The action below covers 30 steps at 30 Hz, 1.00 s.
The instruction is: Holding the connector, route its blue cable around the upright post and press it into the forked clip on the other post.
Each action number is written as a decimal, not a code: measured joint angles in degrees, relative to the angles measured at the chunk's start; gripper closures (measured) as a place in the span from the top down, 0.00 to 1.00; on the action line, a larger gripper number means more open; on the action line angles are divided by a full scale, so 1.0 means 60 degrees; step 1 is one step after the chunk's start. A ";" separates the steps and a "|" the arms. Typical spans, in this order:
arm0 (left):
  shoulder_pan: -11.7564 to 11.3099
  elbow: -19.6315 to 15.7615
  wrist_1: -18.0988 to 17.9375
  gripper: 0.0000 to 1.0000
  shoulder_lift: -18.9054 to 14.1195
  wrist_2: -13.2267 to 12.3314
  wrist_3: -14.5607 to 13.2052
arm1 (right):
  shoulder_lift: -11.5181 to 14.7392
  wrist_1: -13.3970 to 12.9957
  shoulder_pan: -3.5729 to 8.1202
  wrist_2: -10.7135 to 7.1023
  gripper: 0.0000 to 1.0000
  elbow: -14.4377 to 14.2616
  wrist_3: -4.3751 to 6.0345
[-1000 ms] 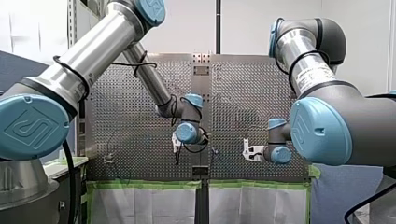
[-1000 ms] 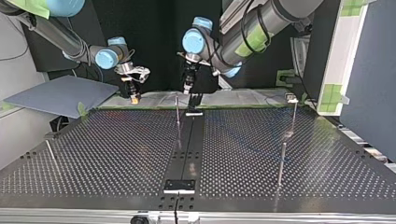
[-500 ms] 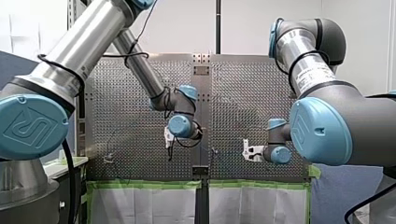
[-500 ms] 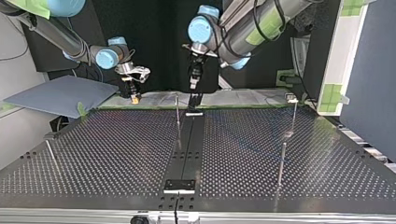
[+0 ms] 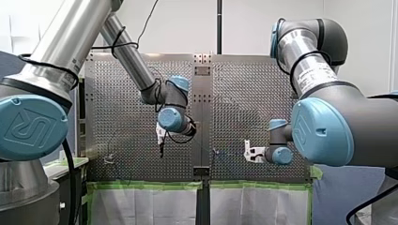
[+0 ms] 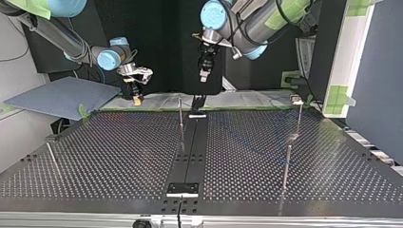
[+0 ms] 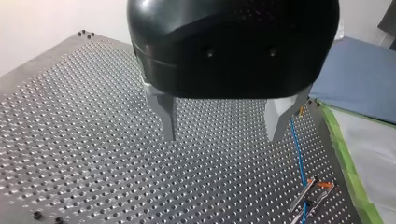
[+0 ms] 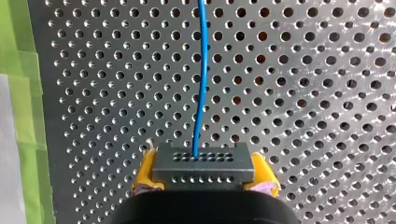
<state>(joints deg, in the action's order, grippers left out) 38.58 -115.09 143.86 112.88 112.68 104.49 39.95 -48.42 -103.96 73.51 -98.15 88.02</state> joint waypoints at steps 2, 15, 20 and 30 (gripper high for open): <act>0.0002 -0.0156 -0.0006 0.93 -0.0154 0.0002 0.0001 | 0.0001 0.0000 0.0016 0.0007 0.02 0.0000 -0.0002; -0.0087 -0.1304 -0.0785 0.93 -0.1301 -0.0481 0.0419 | 0.0002 -0.0018 0.0035 0.0065 0.02 0.0001 -0.0017; -0.0095 -0.1681 -0.1164 0.93 -0.1680 -0.0733 0.0790 | 0.0002 -0.0014 0.0037 0.0076 0.02 0.0001 -0.0018; -0.0104 -0.2506 -0.1986 0.93 -0.2504 -0.0769 0.1063 | 0.0014 0.0020 0.0035 0.0083 0.02 0.0001 -0.0019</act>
<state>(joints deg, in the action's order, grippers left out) 37.95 -130.13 131.94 97.86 108.07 110.87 40.03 -48.30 -103.75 74.01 -98.15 87.91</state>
